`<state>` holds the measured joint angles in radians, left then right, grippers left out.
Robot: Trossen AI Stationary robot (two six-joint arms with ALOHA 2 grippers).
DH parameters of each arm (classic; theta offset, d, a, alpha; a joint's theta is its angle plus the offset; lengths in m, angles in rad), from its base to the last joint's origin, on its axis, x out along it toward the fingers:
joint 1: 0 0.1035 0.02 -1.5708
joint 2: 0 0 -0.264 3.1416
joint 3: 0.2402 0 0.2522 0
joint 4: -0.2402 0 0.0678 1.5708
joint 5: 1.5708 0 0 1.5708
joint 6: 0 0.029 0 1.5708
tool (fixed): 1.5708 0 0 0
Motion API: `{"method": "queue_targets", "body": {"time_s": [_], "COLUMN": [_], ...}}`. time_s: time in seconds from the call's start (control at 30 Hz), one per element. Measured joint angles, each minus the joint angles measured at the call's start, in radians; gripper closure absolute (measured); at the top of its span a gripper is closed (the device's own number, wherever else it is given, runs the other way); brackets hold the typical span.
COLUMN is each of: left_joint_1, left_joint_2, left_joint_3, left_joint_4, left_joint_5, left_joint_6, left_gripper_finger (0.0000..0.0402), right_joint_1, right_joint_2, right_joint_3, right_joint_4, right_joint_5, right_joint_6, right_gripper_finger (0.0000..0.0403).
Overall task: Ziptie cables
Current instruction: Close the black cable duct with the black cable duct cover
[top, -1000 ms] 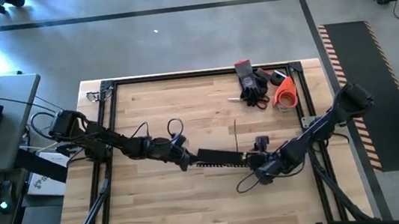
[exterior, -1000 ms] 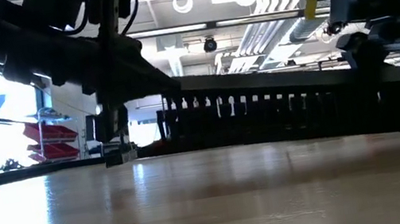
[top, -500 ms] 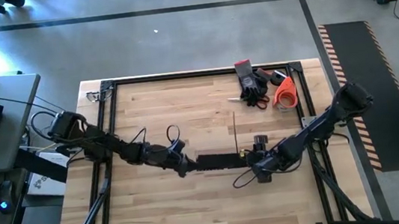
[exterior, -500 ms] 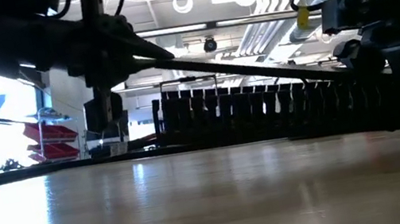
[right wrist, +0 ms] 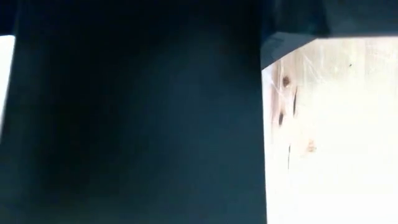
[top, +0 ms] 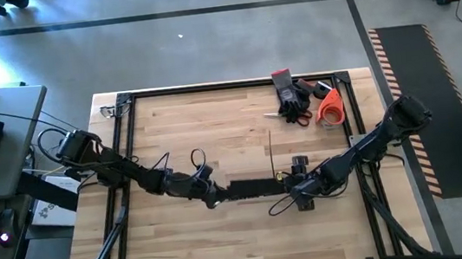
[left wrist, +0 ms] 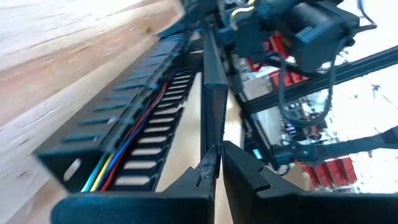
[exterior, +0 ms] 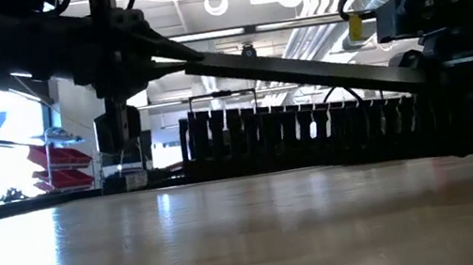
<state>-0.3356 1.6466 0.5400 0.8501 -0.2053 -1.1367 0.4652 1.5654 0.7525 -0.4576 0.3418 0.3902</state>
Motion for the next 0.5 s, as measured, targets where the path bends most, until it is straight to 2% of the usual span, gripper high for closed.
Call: {"method": "queue_targets", "body": {"time_s": [0.2, 0.3, 0.5], "left_joint_1": [0.025, 0.034, 0.035], "left_joint_2": [-0.003, -0.003, -0.003], "left_joint_3": [0.001, 0.001, 0.001], "left_joint_4": [0.037, 0.035, 0.086], "left_joint_5": [0.016, 0.017, 0.011], "left_joint_6": [0.021, 0.022, 0.034], "left_gripper_finger": [0.0401, 0.0401, 0.0401], "right_joint_1": [-0.003, 0.010, 0.045], "right_joint_2": [0.000, -0.001, -0.001], "right_joint_3": [0.017, 0.051, 0.111], "right_joint_4": [0.011, 0.002, -0.043], "right_joint_5": [0.002, 0.025, 0.164], "right_joint_6": [-0.024, -0.052, -0.102], "right_gripper_finger": [0.0099, 0.0089, 0.0086]}}
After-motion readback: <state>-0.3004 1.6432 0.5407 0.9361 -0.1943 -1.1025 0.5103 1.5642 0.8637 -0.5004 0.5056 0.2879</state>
